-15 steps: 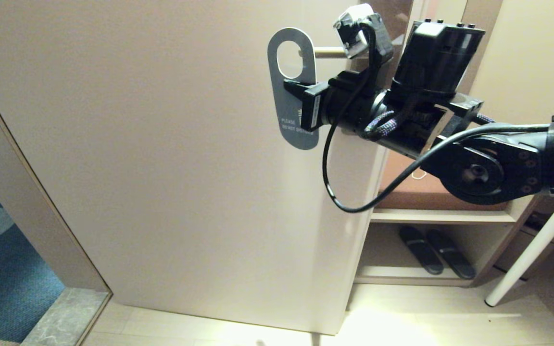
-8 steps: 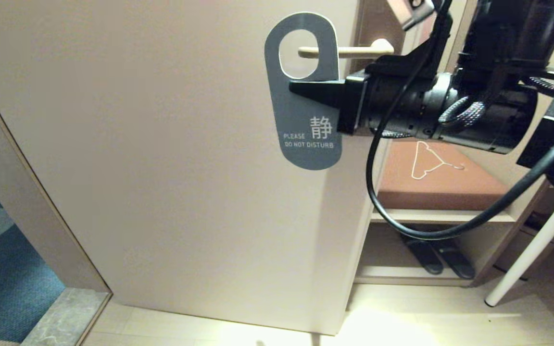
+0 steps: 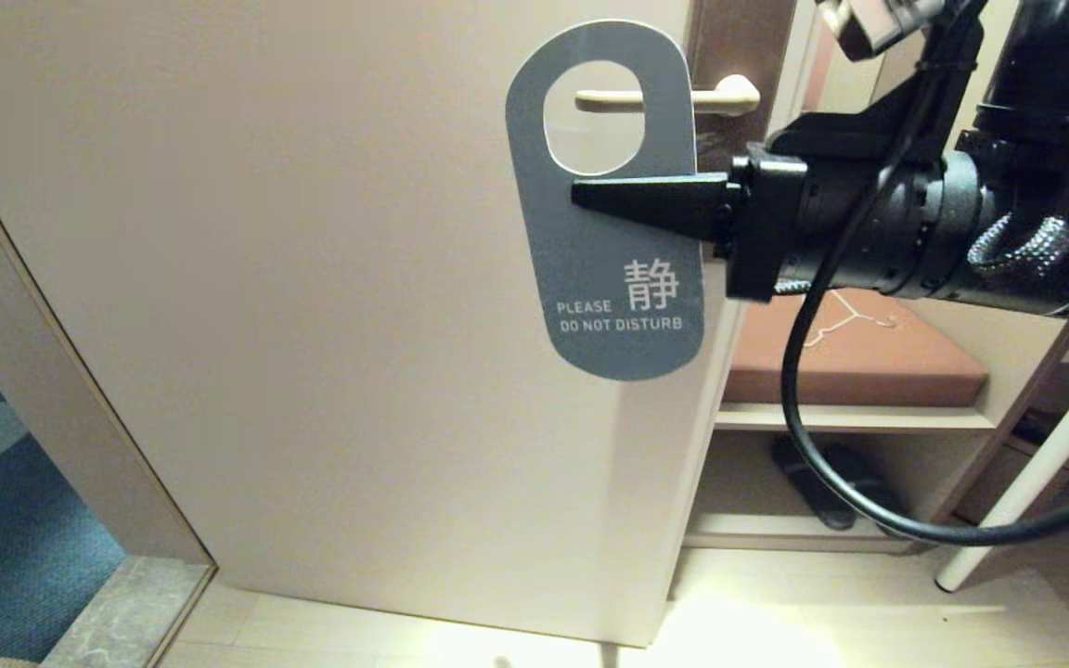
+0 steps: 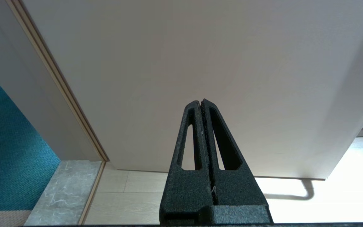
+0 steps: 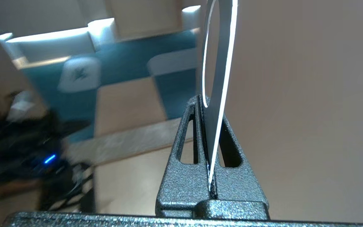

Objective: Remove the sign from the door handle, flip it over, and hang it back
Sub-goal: Hand it to the other hand

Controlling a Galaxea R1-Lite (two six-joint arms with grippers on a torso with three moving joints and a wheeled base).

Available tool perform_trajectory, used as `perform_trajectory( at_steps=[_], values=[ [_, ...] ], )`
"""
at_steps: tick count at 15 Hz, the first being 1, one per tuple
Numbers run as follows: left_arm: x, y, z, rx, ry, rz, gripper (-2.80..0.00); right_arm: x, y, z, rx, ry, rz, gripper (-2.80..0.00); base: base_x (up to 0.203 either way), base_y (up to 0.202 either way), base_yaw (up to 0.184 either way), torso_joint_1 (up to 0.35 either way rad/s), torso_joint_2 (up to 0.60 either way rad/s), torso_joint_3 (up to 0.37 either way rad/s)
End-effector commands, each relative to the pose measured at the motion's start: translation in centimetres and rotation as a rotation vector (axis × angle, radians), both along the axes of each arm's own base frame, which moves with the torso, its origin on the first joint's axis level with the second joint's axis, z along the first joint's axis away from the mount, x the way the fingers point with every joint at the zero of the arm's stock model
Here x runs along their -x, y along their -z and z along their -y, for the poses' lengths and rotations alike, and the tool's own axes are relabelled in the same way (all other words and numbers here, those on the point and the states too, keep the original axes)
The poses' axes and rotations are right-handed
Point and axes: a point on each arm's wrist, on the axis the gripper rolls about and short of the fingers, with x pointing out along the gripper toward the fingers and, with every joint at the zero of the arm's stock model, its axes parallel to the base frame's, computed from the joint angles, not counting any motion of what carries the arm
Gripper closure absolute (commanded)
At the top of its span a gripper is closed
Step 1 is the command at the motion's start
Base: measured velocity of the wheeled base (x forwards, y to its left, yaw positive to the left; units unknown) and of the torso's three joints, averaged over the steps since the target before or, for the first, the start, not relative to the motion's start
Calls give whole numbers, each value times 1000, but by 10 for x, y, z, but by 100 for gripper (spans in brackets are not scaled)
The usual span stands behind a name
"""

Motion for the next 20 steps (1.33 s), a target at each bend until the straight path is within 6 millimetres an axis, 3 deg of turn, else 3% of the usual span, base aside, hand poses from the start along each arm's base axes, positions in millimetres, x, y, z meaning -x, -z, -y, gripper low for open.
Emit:
perform_trajectory(
  at_steps=[1, 7, 15, 20],
  values=[
    [0, 0, 0, 0, 0, -1, 0, 11, 0, 7, 1, -54, -1, 0, 0, 0, 0, 0, 0, 0],
    [0, 0, 0, 0, 0, -1, 0, 22, 13, -2, 24, -161, -32, 0, 0, 0, 0, 0, 0, 0],
    [0, -1, 0, -17, 7, 3, 0, 35, 29, 9, 56, -157, -74, 0, 0, 0, 0, 0, 0, 0],
    [9, -28, 0, -13, 14, 92, 0, 32, 34, 7, 65, -156, -86, 0, 0, 0, 0, 0, 0, 0]
  ],
)
